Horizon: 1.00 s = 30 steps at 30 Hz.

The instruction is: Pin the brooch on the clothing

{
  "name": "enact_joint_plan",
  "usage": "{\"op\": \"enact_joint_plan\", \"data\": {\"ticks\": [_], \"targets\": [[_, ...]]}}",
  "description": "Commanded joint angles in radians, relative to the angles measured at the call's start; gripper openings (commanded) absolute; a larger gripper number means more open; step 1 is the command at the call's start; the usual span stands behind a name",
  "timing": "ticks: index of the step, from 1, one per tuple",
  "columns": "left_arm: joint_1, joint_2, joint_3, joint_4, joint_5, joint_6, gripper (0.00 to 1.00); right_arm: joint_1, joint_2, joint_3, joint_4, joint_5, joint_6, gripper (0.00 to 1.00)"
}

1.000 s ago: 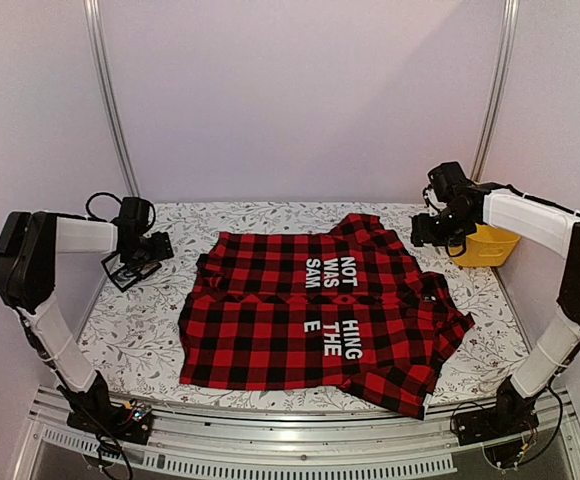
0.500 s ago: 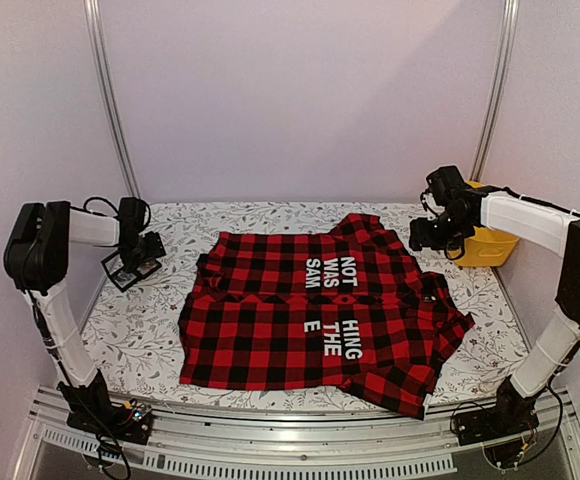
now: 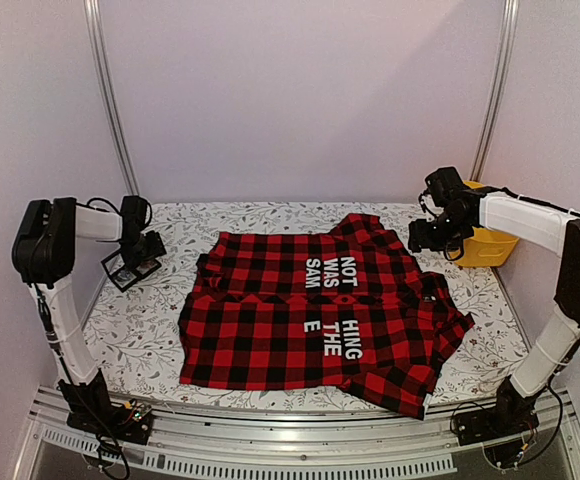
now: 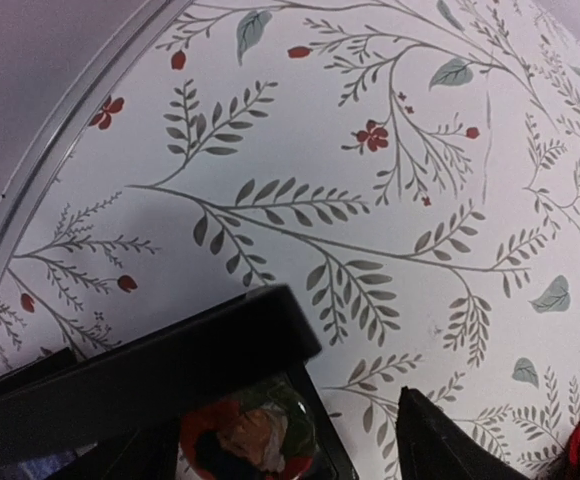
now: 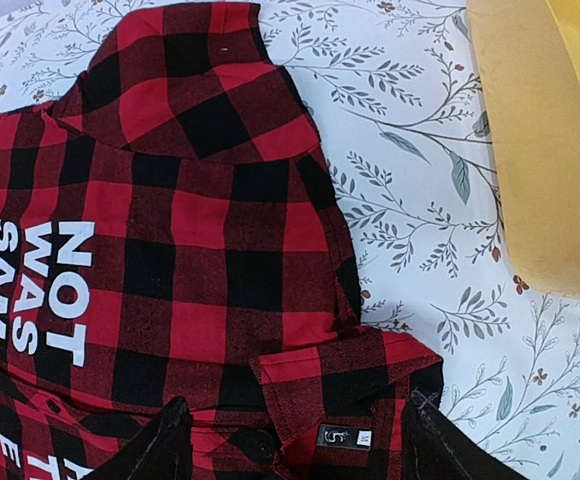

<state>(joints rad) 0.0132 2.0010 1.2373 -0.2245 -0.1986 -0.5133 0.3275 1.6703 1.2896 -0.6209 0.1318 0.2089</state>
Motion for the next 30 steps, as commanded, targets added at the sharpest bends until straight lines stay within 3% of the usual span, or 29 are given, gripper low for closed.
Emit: {"op": "enact_joint_plan", "data": {"ticks": [1, 7, 22, 30], "targets": [[-0.003, 0.002, -0.022, -0.015, 0.033, -0.032, 0.71, 0.007, 0.003, 0.010, -0.002, 0.004, -0.014, 0.70], [-0.067, 0.004, -0.038, -0.017, 0.012, -0.023, 0.69, 0.007, 0.002, 0.006, -0.004, 0.011, -0.019, 0.70], [-0.094, -0.069, -0.109, 0.032, -0.007, 0.023, 0.56, 0.008, 0.000, -0.004, -0.010, 0.015, -0.037, 0.70], [-0.088, -0.049, -0.074, 0.007, -0.036, 0.032, 0.63, 0.007, 0.019, 0.006, -0.018, 0.004, -0.039, 0.70]]}}
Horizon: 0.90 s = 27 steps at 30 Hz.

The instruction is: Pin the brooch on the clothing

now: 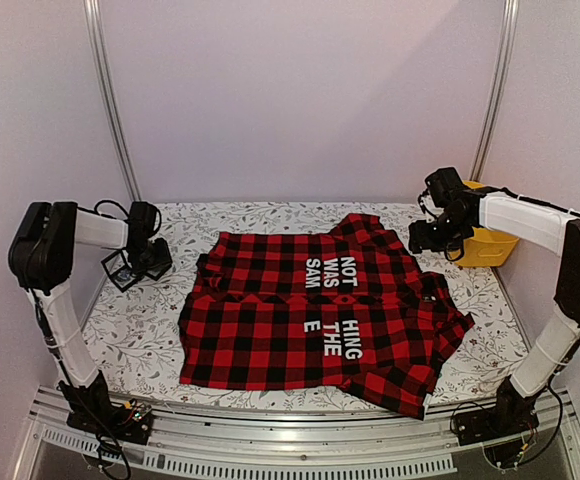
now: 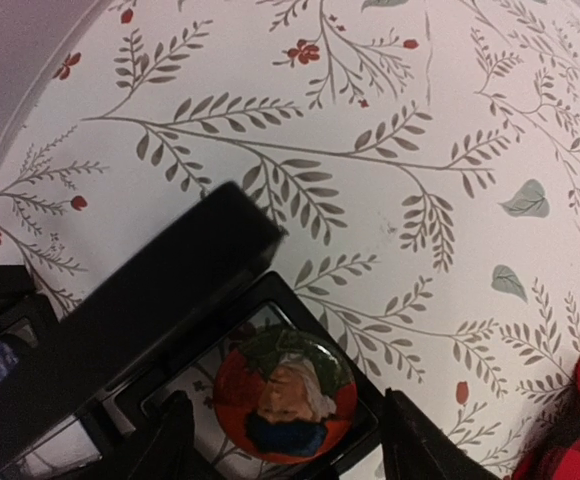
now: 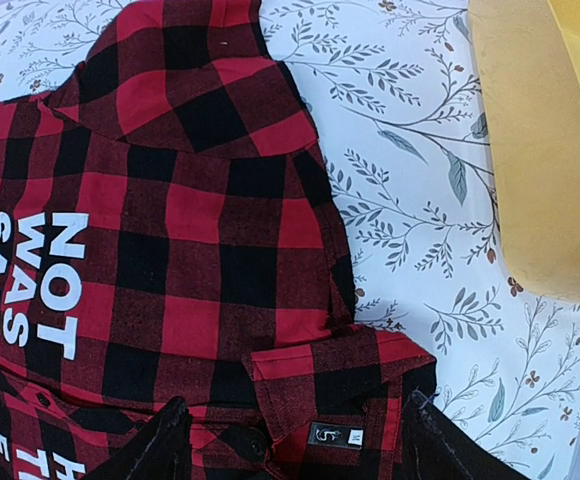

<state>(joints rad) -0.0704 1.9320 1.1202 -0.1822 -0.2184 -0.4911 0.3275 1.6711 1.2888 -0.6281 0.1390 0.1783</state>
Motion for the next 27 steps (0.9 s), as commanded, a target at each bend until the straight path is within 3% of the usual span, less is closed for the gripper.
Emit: {"op": "enact_joint_plan", "data": {"ticks": [1, 6, 18, 27], "targets": [[-0.004, 0.034, 0.059, -0.049, -0.017, 0.007, 0.65, 0.007, 0.020, 0.010, -0.012, -0.005, -0.009, 0.70], [0.008, 0.071, 0.093, -0.090, -0.018, -0.008, 0.66, 0.007, 0.010, 0.003, -0.017, 0.000, -0.011, 0.70], [0.022, 0.060, 0.065, -0.077, 0.013, -0.012, 0.47, 0.007, 0.005, -0.007, -0.018, 0.003, -0.011, 0.70], [0.021, 0.054, 0.059, -0.071, 0.021, -0.011, 0.39, 0.007, 0.007, 0.003, -0.028, 0.010, -0.013, 0.70]]}}
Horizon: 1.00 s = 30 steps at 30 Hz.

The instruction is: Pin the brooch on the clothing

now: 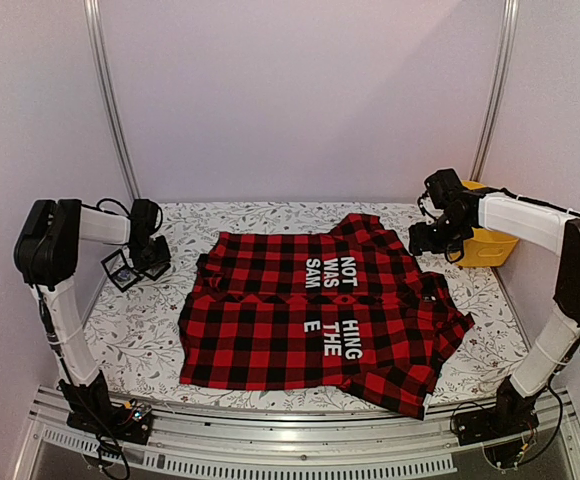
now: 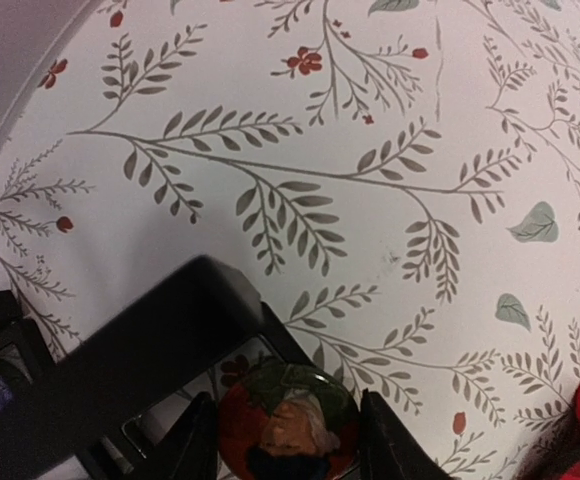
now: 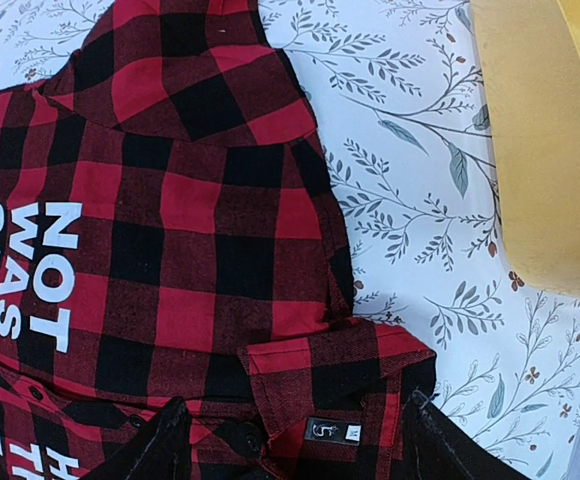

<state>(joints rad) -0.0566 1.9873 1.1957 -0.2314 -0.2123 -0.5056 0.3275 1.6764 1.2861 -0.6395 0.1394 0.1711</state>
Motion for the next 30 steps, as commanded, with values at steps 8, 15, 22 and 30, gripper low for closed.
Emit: {"op": "enact_joint_plan", "data": {"ticks": [8, 15, 22, 30], "targets": [[-0.005, -0.072, -0.031, -0.001, 0.015, 0.014, 0.38, 0.007, 0.002, 0.014, -0.020, 0.006, -0.004, 0.70], [-0.031, -0.124, -0.033, 0.000, 0.022, 0.025, 0.38, 0.009, -0.006, 0.039, -0.026, -0.012, -0.003, 0.70], [-0.140, -0.223, -0.014, -0.002, 0.016, 0.027, 0.38, 0.008, -0.050, 0.080, -0.013, -0.118, 0.011, 0.71], [-0.449, -0.342, 0.037, 0.149, 0.035, 0.312, 0.36, 0.008, -0.180, 0.111, 0.150, -0.463, 0.077, 0.71]]}}
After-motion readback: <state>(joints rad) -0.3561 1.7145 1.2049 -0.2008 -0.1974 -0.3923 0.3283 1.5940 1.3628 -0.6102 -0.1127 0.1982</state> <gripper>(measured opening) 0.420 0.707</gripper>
